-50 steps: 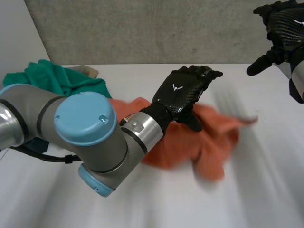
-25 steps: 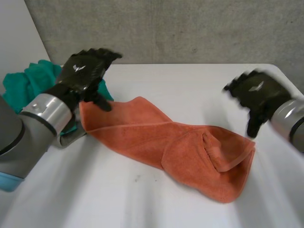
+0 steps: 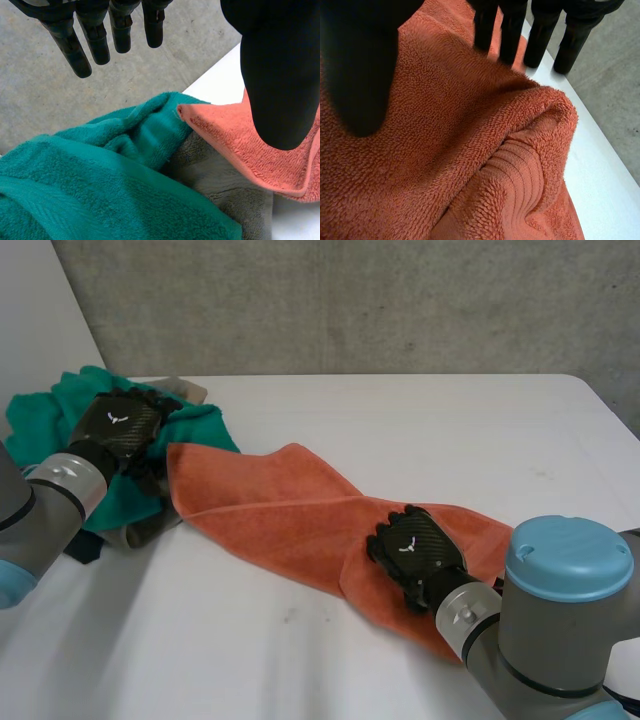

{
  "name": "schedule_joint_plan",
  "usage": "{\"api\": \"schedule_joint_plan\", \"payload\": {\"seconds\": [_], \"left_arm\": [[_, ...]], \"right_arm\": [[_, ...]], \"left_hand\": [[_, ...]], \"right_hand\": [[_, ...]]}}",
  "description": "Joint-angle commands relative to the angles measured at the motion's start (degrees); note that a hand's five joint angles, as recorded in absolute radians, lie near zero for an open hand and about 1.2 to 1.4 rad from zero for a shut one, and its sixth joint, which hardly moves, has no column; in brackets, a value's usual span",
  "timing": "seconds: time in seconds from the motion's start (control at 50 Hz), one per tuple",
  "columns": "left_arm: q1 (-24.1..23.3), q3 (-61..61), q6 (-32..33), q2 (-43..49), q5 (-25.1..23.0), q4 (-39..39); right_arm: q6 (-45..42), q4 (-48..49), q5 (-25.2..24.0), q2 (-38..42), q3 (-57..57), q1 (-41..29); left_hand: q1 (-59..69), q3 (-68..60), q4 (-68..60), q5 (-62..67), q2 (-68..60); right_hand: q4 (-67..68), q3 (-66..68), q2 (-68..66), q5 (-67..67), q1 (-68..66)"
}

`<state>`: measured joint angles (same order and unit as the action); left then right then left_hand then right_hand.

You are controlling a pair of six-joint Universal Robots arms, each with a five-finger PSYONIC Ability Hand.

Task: Fold the laundry.

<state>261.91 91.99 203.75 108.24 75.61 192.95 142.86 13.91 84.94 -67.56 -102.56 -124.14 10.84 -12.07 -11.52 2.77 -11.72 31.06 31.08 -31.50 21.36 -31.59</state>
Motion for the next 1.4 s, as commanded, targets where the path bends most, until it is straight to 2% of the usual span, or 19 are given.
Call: {"api": "schedule_joint_plan", "payload": {"seconds": [0.02, 0.12, 0.18, 0.26, 0.34, 0.42, 0.6, 0.7, 0.82, 1.02, 1.1, 1.12, 1.2, 1.28, 1.4], "left_arm": [[-0.5, 0.8, -0.4, -0.7, 0.2, 0.0], [-0.7, 1.4, -0.8, -1.9, 0.2, 0.0], [-0.7, 1.7, -1.3, -3.2, 0.2, -0.1], [-0.7, 2.1, -1.3, -5.0, 0.1, -0.1], [-0.5, 2.7, -1.2, -6.3, 0.0, -0.2], [-0.2, 3.1, -1.2, -6.8, 0.0, -0.4], [-0.3, 3.6, -0.7, -6.0, -2.5, -0.8], [-0.6, 3.4, -0.5, -2.9, -3.7, -0.6], [-3.6, -0.5, 0.6, 3.9, -3.8, 1.0], [-4.9, -16.7, 10.3, 22.5, -2.6, 3.0], [-4.0, -22.0, 13.4, 27.6, -1.2, 3.5], [-3.8, -24.3, 14.2, 29.4, 0.2, 3.9], [-1.2, -29.7, 15.2, 33.2, 5.6, 6.7], [3.9, -32.5, 17.1, 35.1, 10.6, 9.5], [5.7, -32.7, 22.0, 35.6, 11.8, 11.7]], "right_arm": [[-0.1, -0.4, -0.3, 0.7, 1.9, 0.4], [-0.4, -0.6, 0.5, 0.8, 2.4, 3.1], [-0.5, -1.2, 1.0, -0.2, 2.7, 8.1], [-4.2, -2.9, 2.7, -1.1, 3.7, 15.6], [-12.3, -5.0, 6.5, -1.5, 5.2, 24.8], [-15.1, -4.9, 8.4, -1.5, 6.1, 28.9], [-14.4, -4.2, 8.3, -1.6, 6.1, 29.6], [-10.9, -3.2, 8.0, -1.7, 5.7, 29.5], [-8.7, -3.2, 7.6, -1.7, 5.0, 29.1], [-8.5, -3.2, 5.7, -1.8, 2.4, 28.4], [-8.5, -3.1, 5.4, -1.7, 2.1, 28.3], [-8.5, -3.1, 5.3, -1.6, 2.1, 28.3], [-8.5, -3.0, 5.3, -1.5, 2.1, 28.3], [-8.5, -3.0, 5.3, -1.4, 2.3, 28.1], [-8.5, -3.0, 5.3, -1.3, 2.3, 26.7]], "left_hand": [[1.1, 0.2, -0.4, -0.9, -0.2], [1.1, 0.2, -0.4, -0.9, -0.2], [0.9, 0.3, -0.2, -1.0, 0.0], [0.7, 0.5, 0.0, -1.2, 0.2], [0.7, 0.5, 0.0, -1.2, 0.2], [0.7, 0.5, 0.0, -1.2, 0.2], [2.4, -1.2, -1.7, 0.5, -1.5], [2.6, -1.3, -1.9, 0.6, -1.7], [2.9, -1.7, -2.2, 1.0, -2.0], [9.3, -8.1, -8.6, 7.3, -8.4], [22.9, -21.7, -22.2, 21.0, -22.0], [29.2, -28.0, -28.6, 27.3, -28.4], [41.7, -40.5, -41.1, 39.8, -40.9], [43.9, -42.7, -43.3, 42.0, -43.1], [43.6, -42.4, -42.9, 41.7, -42.7]], "right_hand": [[48.9, 48.9, -48.5, 48.6, -48.4], [48.9, 48.9, -48.5, 48.6, -48.4], [48.9, 48.9, -48.5, 48.6, -48.4], [48.9, 48.9, -48.5, 48.6, -48.4], [48.9, 48.9, -48.5, 48.6, -48.4], [48.9, 48.9, -48.5, 48.6, -48.4], [48.9, 48.9, -48.5, 48.6, -48.4], [48.9, 48.9, -48.5, 48.6, -48.4], [48.9, 48.9, -48.5, 48.6, -48.4], [48.9, 48.9, -48.5, 48.6, -48.4], [48.9, 48.9, -48.5, 48.6, -48.4], [48.9, 48.9, -48.5, 48.6, -48.4], [48.9, 48.9, -48.5, 48.6, -48.4], [48.9, 48.9, -48.5, 48.6, -48.4], [48.9, 48.9, -48.5, 48.6, -48.4]]}}
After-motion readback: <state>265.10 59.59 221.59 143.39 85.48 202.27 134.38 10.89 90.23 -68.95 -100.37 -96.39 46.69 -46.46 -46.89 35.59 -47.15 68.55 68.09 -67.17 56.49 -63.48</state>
